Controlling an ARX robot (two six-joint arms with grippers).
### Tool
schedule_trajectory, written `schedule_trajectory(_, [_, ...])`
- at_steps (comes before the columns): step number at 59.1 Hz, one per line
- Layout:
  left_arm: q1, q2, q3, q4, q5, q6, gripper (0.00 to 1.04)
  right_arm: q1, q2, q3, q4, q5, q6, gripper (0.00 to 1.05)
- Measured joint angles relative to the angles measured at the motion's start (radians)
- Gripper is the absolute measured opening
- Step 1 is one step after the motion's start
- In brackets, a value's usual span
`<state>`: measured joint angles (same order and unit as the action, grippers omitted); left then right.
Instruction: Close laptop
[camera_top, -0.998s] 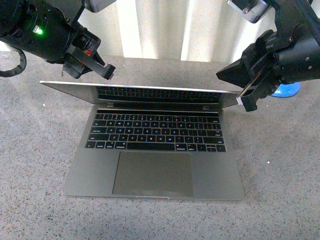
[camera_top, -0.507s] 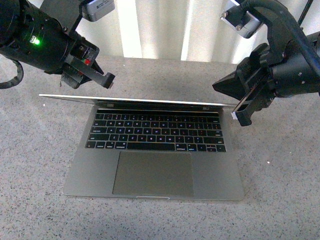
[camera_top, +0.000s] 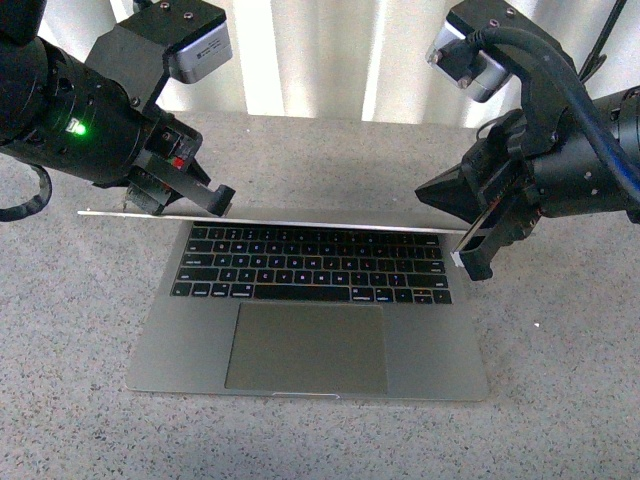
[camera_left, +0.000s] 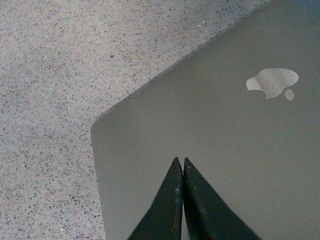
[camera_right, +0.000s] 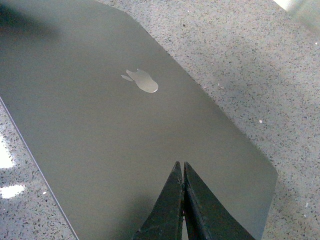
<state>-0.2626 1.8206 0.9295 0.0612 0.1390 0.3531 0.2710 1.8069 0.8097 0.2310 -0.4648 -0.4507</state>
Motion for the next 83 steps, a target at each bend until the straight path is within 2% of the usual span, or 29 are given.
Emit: schedule_trajectory(83, [-0.048, 0.081, -0.072, 0.122, 0.022, -0.094, 0.04, -0.015, 0.064, -0.069, 0.054, -0.007, 0.013, 0.01])
